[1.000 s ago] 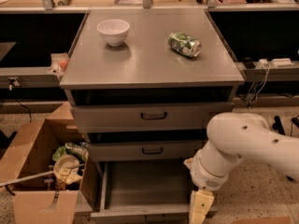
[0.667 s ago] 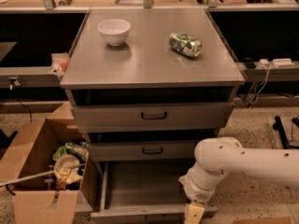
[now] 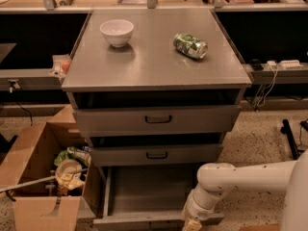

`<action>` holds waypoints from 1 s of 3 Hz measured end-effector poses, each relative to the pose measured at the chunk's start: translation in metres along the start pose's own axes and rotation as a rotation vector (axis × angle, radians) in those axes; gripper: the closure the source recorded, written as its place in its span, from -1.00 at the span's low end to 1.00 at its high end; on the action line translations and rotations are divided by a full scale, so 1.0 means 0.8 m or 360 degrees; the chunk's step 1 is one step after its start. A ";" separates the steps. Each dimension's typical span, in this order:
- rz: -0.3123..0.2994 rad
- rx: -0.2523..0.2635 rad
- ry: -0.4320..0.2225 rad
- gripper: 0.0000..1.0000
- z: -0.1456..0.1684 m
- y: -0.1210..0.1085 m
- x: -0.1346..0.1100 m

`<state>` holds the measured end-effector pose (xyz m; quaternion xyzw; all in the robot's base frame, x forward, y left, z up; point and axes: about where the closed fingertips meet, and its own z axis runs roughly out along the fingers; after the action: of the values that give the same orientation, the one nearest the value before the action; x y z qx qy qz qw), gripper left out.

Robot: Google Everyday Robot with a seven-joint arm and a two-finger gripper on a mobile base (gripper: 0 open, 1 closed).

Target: Close bottom drawer

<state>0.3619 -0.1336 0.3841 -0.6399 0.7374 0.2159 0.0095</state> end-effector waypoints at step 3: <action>0.0005 -0.0036 -0.0007 1.00 0.050 -0.010 0.011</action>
Offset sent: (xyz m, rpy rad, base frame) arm -0.0137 0.0044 -0.0177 0.0135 0.0435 -0.0027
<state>0.3571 -0.1293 0.3425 -0.6382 0.7360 0.2257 0.0037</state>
